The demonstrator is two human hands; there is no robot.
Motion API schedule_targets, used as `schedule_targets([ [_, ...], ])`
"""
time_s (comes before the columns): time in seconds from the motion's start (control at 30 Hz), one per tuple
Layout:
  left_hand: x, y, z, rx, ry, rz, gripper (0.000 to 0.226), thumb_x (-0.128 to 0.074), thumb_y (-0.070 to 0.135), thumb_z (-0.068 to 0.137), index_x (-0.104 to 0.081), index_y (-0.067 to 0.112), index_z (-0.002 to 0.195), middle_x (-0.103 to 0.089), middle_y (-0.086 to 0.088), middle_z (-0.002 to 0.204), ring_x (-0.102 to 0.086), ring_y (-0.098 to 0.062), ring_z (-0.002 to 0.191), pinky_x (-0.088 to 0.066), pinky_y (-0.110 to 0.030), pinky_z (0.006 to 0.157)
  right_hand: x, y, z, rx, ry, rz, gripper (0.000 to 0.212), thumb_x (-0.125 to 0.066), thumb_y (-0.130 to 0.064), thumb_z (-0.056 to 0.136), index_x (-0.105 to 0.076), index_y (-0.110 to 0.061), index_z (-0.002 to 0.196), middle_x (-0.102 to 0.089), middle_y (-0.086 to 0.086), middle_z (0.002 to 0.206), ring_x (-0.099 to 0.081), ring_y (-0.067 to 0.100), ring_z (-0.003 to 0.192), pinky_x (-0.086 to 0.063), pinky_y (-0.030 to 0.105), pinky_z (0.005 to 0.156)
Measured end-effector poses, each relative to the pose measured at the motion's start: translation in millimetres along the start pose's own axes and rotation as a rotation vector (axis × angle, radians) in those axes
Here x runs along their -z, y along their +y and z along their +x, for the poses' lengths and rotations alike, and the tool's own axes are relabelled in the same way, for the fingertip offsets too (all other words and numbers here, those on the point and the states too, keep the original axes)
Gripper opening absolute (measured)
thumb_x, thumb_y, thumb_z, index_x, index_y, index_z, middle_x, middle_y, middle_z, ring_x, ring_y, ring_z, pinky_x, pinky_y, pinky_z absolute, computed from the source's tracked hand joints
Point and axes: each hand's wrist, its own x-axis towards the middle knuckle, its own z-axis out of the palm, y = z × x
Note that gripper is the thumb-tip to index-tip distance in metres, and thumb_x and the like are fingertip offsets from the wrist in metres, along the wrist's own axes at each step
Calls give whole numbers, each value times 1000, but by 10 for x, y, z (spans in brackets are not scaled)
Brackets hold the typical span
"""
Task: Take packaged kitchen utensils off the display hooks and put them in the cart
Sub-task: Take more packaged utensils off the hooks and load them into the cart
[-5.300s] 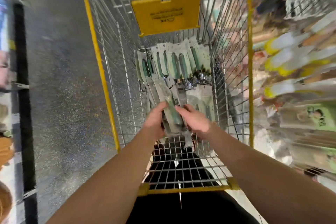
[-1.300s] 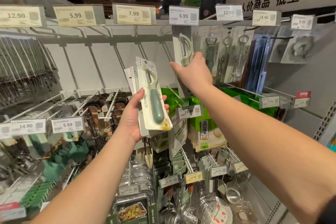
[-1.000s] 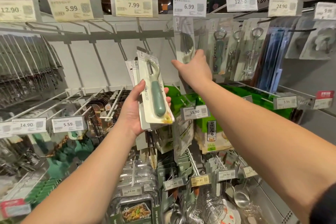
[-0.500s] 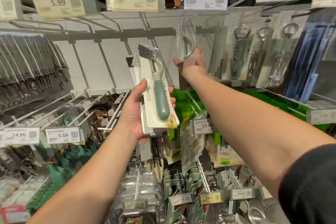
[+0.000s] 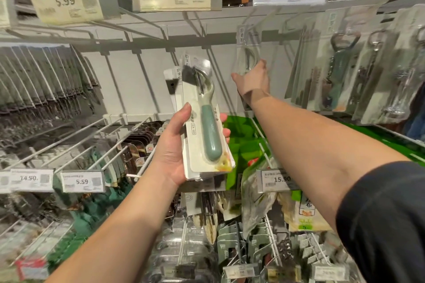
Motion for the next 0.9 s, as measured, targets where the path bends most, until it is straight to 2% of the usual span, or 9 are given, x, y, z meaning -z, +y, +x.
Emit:
schedule_targets([
  [0.23,75,52,17,22,32,9,67,-90,46,57,-76,3,107,-73,-11,103,-70,-26,88,-55,-40,87,-118,8,89,-3,0,13,90,-70,-39,89,-17,-6,155,-40,16,150,-42,33,138,-39,42,110],
  [0.4,127,70,-10,-11,53,-40,65,-92,41,56,-75,5,108,-72,-13,106,-71,-30,87,-59,-41,80,-141,15,100,-18,-5,19,95,-70,-40,89,-13,-7,157,-36,16,154,-39,33,141,-39,44,109],
  [0.57,122,62,-106,-41,48,-28,60,-87,41,62,-76,7,110,-71,-15,109,-71,-31,87,-58,-43,84,-100,0,28,-89,-75,15,106,-71,-43,89,4,-16,160,-13,15,165,-20,33,150,-25,47,118],
  [0.67,103,54,-212,-44,67,-23,64,-92,40,57,-77,6,109,-71,-16,108,-71,-31,86,-59,-43,84,-3,-45,-71,-131,-93,38,107,-72,-42,89,4,-19,160,-7,16,166,-14,34,151,-20,48,120],
  [0.77,57,42,-336,-45,86,-11,66,-94,40,53,-77,7,107,-71,-16,106,-71,-30,84,-59,-42,78,146,-151,-250,-125,-96,47,98,-70,-38,90,-5,-17,160,-11,16,165,-18,35,149,-25,49,118],
  [0.83,42,33,-414,-42,109,-15,73,-97,40,46,-77,4,107,-72,-17,106,-71,-31,83,-60,-42,76,267,-257,-461,-88,-101,91,82,-68,-38,91,-24,-15,155,-26,14,158,-32,33,142,-33,45,115],
  [0.9,20,13,-504,-39,124,-5,75,-96,41,47,-75,3,108,-72,-18,105,-71,-31,83,-60,-43,76,421,-363,-794,-34,-185,216,55,-65,-37,93,-46,-14,139,-49,9,138,-52,28,121,-45,39,102],
])
